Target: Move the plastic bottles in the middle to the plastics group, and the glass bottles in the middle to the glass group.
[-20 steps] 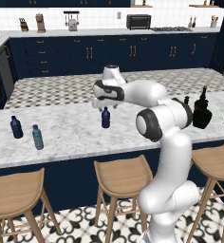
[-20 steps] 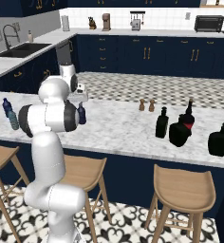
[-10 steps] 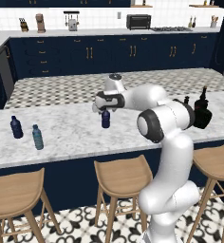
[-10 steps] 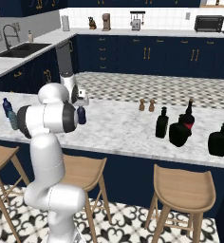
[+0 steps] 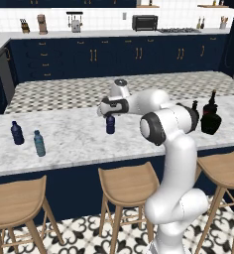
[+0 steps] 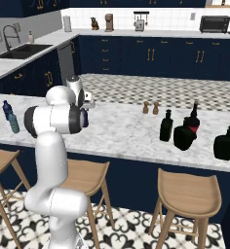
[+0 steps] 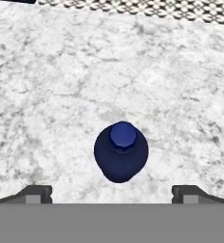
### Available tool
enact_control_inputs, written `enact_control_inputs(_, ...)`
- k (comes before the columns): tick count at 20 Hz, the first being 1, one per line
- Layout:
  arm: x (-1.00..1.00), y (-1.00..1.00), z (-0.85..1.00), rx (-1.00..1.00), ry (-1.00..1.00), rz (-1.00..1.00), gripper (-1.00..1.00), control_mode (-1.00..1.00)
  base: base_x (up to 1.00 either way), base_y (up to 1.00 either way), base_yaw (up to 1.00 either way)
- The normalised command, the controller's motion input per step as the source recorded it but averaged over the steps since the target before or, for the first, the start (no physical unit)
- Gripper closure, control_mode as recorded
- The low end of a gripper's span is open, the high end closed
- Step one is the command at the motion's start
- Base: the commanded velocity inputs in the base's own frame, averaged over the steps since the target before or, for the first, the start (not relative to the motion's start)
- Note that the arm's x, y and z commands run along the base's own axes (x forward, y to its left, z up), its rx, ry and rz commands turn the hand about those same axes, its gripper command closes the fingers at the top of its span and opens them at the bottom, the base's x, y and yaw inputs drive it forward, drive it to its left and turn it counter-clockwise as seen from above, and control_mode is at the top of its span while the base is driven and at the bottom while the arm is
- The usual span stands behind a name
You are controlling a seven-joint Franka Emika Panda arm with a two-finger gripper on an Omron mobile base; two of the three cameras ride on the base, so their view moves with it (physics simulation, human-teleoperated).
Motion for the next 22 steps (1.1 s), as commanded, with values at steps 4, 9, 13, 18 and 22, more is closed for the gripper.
enact_control_inputs(4, 0.08, 0.0, -0.04, 0.0, 0.0, -0.01, -1.0, -1.0, 0.0, 0.0, 0.0)
enact_control_inputs(9, 0.0, -0.01, -0.18, 0.0, 0.0, 0.0, -1.0, -1.0, 0.0, 0.0, 0.0)
enact_control_inputs(13, 0.01, -0.03, -0.14, 0.0, 0.0, -0.01, -1.0, -1.0, 0.0, 0.0, 0.0)
enact_control_inputs(18, 0.03, -0.03, -0.02, 0.02, 0.0, -0.03, -1.0, -1.0, 0.0, 0.0, 0.0)
enact_control_inputs(22, 0.03, 0.0, 0.0, 0.04, 0.0, -0.04, -1.0, -1.0, 0.0, 0.0, 0.0)
